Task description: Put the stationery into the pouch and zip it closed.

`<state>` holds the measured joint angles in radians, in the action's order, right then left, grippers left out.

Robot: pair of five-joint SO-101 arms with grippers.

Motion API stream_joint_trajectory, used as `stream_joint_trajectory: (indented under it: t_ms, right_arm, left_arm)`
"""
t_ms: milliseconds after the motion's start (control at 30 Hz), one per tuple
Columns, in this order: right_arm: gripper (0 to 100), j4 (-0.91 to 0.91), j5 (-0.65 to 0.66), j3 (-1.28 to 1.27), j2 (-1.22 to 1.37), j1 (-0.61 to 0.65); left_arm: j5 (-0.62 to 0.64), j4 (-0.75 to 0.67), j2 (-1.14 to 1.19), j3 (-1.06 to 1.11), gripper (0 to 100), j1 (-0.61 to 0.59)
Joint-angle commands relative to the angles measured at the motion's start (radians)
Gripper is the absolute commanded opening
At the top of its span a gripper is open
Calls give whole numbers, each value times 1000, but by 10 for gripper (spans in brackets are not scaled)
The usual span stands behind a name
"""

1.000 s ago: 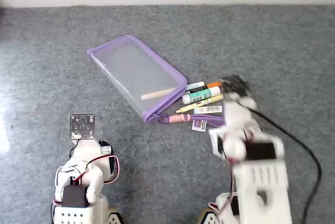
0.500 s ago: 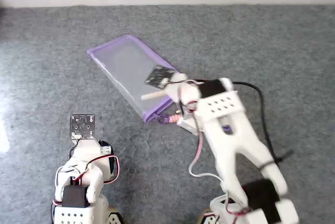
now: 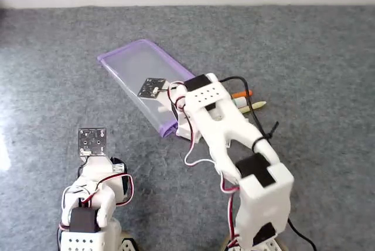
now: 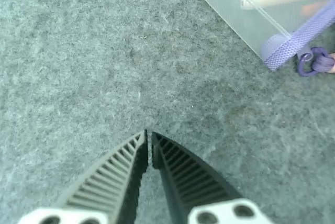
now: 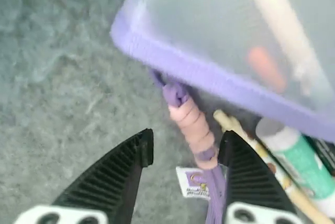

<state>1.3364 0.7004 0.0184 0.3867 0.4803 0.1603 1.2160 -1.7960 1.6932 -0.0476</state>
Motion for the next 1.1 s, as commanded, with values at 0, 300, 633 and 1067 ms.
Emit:
stream_joint_trajectory:
  t_ms: [0, 300, 633, 1067]
  right_arm:
    - [220, 8, 8, 83, 58, 4]
    - [128, -28, 6, 95, 182, 7]
    - [9, 85, 2, 135, 150, 2]
    - [9, 298, -87, 144, -220, 5]
  left_arm:
    - [-11, -15, -11, -8, 15, 0]
    - [-11, -15, -11, -8, 15, 0]
    - [-11, -15, -11, -8, 15, 0]
    - [-11, -15, -11, -8, 15, 0]
